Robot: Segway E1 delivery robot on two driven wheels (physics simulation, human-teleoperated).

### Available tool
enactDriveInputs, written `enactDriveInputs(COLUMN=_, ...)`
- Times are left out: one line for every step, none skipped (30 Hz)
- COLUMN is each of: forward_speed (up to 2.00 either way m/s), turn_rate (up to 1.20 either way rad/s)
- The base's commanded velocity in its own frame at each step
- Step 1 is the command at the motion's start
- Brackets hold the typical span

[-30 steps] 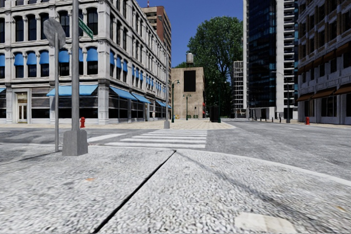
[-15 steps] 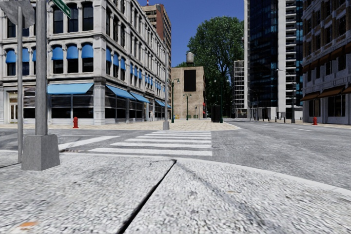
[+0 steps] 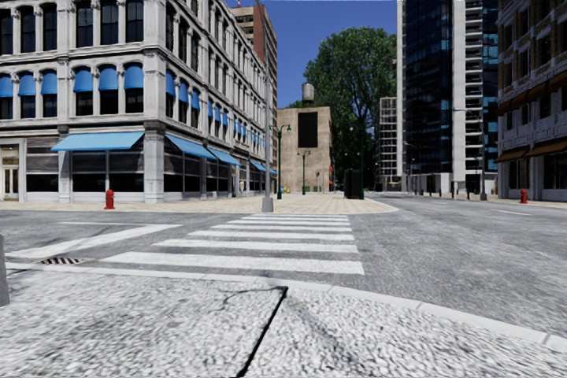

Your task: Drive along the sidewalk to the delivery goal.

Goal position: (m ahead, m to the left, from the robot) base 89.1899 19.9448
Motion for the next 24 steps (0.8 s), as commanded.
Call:
enactDriveInputs(forward_speed=2.0, turn_rate=0.0)
enactDriveInputs(forward_speed=2.0, turn_rate=0.0)
enactDriveInputs(forward_speed=2.0, turn_rate=0.0)
enactDriveInputs(forward_speed=2.0, turn_rate=0.0)
enactDriveInputs(forward_speed=2.0, turn_rate=0.0)
enactDriveInputs(forward_speed=2.0, turn_rate=0.0)
enactDriveInputs(forward_speed=2.0, turn_rate=0.0)
enactDriveInputs(forward_speed=2.0, turn_rate=0.0)
enactDriveInputs(forward_speed=2.0, turn_rate=0.0)
enactDriveInputs(forward_speed=2.0, turn_rate=0.0)
enactDriveInputs(forward_speed=2.0, turn_rate=0.0)
enactDriveInputs(forward_speed=2.0, turn_rate=0.0)
enactDriveInputs(forward_speed=2.0, turn_rate=0.0)
enactDriveInputs(forward_speed=2.0, turn_rate=0.0)
enactDriveInputs(forward_speed=2.0, turn_rate=0.0)
enactDriveInputs(forward_speed=2.0, turn_rate=-0.02)
enactDriveInputs(forward_speed=2.0, turn_rate=-0.05)
enactDriveInputs(forward_speed=2.0, turn_rate=-0.05)
enactDriveInputs(forward_speed=2.0, turn_rate=-0.06)
enactDriveInputs(forward_speed=2.0, turn_rate=-0.06)
enactDriveInputs(forward_speed=2.0, turn_rate=-0.09)
enactDriveInputs(forward_speed=2.0, turn_rate=-0.09)
enactDriveInputs(forward_speed=2.0, turn_rate=-0.18)
enactDriveInputs(forward_speed=2.0, turn_rate=-0.23)
